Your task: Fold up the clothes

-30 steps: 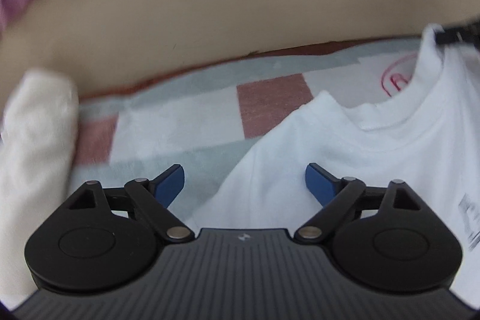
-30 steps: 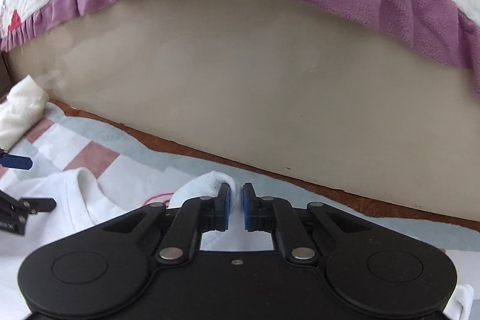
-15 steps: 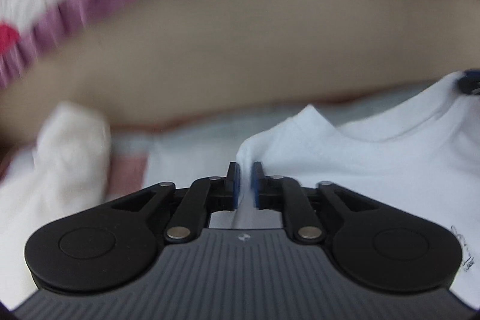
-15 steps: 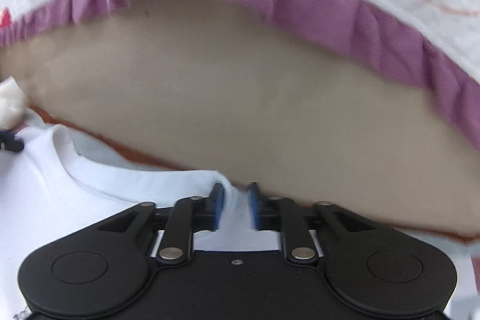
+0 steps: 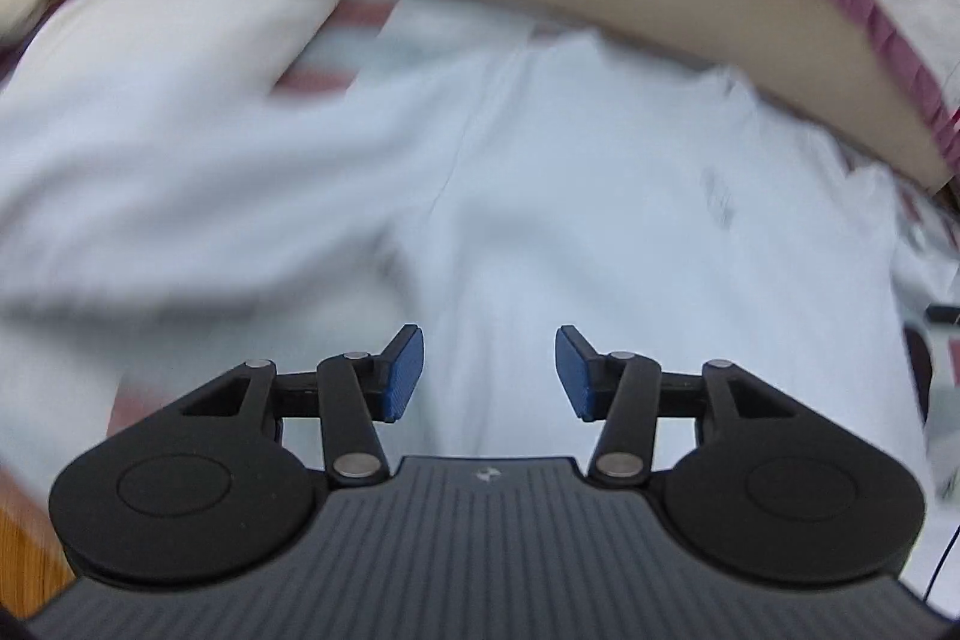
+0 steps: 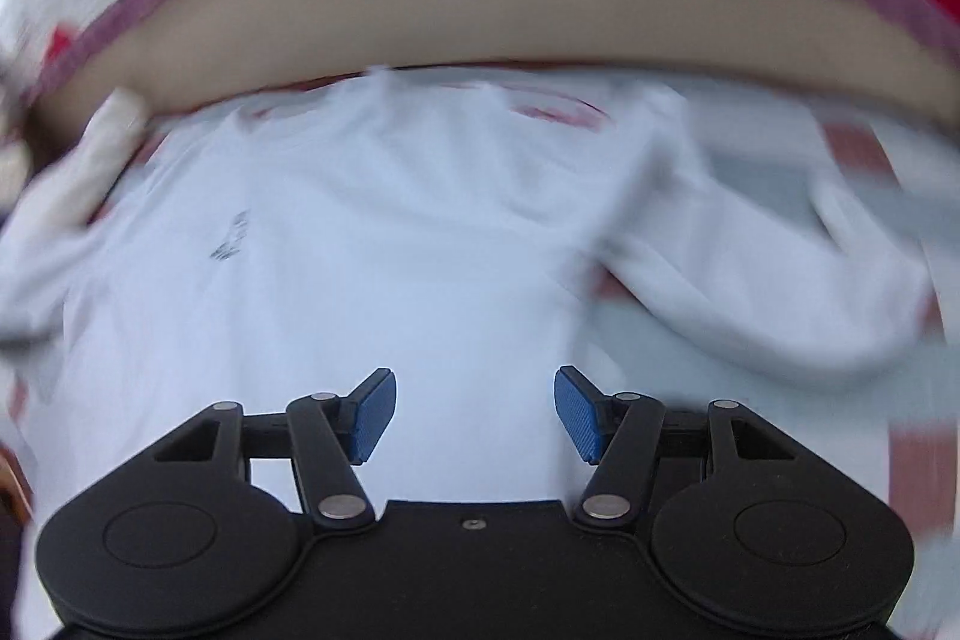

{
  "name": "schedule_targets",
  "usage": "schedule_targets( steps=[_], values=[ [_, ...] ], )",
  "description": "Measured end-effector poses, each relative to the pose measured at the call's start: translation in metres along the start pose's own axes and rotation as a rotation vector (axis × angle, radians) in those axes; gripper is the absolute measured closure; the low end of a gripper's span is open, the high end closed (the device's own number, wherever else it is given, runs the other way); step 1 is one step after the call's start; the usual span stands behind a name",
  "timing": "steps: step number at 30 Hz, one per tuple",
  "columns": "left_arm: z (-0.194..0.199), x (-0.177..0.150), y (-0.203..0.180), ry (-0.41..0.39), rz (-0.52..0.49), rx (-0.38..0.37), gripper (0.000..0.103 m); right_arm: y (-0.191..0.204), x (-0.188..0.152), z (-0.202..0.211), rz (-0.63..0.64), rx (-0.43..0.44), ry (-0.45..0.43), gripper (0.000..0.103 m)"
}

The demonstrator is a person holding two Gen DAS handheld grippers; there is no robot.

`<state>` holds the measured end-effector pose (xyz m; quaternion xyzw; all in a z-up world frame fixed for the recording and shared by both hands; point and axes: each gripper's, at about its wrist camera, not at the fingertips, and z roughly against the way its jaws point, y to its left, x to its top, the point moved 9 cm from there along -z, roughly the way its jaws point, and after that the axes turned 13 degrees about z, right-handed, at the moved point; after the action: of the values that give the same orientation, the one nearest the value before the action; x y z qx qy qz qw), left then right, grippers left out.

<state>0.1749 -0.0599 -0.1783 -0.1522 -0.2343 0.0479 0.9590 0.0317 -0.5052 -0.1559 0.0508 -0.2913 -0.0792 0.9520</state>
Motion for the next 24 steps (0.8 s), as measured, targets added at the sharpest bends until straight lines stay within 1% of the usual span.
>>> schedule_targets(
  steps=[1, 2, 4, 6, 7, 9, 11, 13, 14, 15, 16, 17, 18, 20, 21, 23, 24],
  values=[
    [0.003, -0.013, 0.011, 0.015, 0.025, 0.015, 0.055, -0.01, -0.008, 0.002, -0.052, 0.0, 0.005, 0.039],
    [0.005, -0.026, 0.019, 0.042, 0.056, 0.008, 0.055, -0.018, -0.015, 0.003, -0.1, 0.001, 0.011, 0.039],
    [0.008, -0.049, 0.032, 0.095, 0.132, -0.032, 0.053, -0.027, -0.029, 0.005, -0.154, 0.017, 0.038, 0.039],
    [0.01, -0.068, 0.042, 0.134, 0.185, -0.073, 0.052, -0.026, -0.036, 0.006, -0.18, 0.047, 0.056, 0.039],
    [0.012, -0.078, 0.046, 0.152, 0.209, -0.093, 0.051, -0.022, -0.041, 0.005, -0.183, 0.066, 0.075, 0.039],
    [0.013, -0.087, 0.048, 0.17, 0.229, -0.117, 0.043, -0.017, -0.051, -0.006, -0.18, 0.067, 0.127, 0.039],
    [0.011, -0.094, 0.047, 0.191, 0.237, -0.132, 0.04, -0.011, -0.062, -0.018, -0.15, 0.053, 0.188, 0.039],
    [0.007, -0.099, 0.042, 0.218, 0.235, -0.154, 0.04, -0.005, -0.066, -0.025, -0.119, 0.048, 0.218, 0.039],
    [0.005, -0.101, 0.038, 0.228, 0.228, -0.168, 0.041, 0.0, -0.067, -0.026, -0.098, 0.055, 0.215, 0.039],
    [0.005, -0.103, 0.033, 0.216, 0.199, -0.177, 0.049, 0.004, -0.067, -0.027, -0.074, 0.061, 0.21, 0.05],
    [0.005, -0.105, 0.028, 0.205, 0.17, -0.185, 0.064, 0.008, -0.066, -0.027, -0.034, 0.052, 0.197, 0.095],
    [0.006, -0.106, 0.024, 0.191, 0.141, -0.19, 0.1, 0.009, -0.065, -0.024, 0.014, 0.019, 0.183, 0.097],
    [0.01, -0.106, 0.02, 0.164, 0.107, -0.176, 0.1, 0.011, -0.064, -0.022, 0.06, -0.015, 0.169, 0.098],
    [0.02, -0.105, 0.014, 0.11, 0.041, -0.148, 0.1, 0.008, -0.061, -0.012, 0.113, -0.089, 0.139, 0.099],
    [0.03, -0.105, 0.012, 0.084, 0.017, -0.132, 0.1, 0.005, -0.063, -0.011, 0.11, -0.099, 0.144, 0.099],
    [0.041, -0.104, 0.011, 0.067, 0.006, -0.142, 0.1, 0.003, -0.065, -0.014, 0.127, -0.125, 0.16, 0.099],
    [0.044, -0.103, 0.012, 0.068, 0.02, -0.164, 0.1, 0.003, -0.066, -0.016, 0.146, -0.141, 0.17, 0.1]
  ],
)
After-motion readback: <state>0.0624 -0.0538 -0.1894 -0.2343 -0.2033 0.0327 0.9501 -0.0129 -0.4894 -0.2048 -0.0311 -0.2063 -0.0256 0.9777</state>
